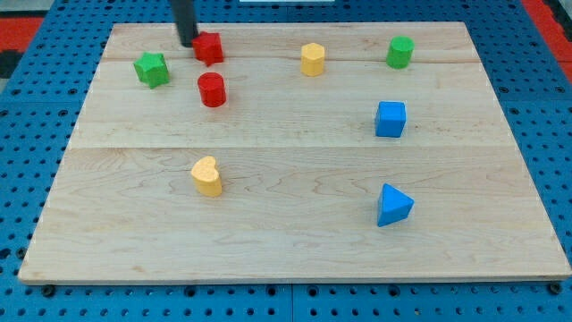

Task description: Push the yellow hexagon diagonally top left to the blue cube

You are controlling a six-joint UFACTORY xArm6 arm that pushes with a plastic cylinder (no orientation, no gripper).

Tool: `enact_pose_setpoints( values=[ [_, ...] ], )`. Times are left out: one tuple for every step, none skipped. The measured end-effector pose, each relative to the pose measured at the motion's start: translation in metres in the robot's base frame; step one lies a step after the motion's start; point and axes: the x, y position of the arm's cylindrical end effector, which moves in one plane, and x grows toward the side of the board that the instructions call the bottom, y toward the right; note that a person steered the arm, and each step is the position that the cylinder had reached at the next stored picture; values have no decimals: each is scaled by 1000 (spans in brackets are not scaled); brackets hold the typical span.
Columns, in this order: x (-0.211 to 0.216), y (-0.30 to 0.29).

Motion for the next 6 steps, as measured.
enact_pose_setpoints(
  values=[
    [-1, 4],
    [-1, 5],
    [-1, 14],
    [2, 15],
    [21, 31],
    [33, 45]
  ],
)
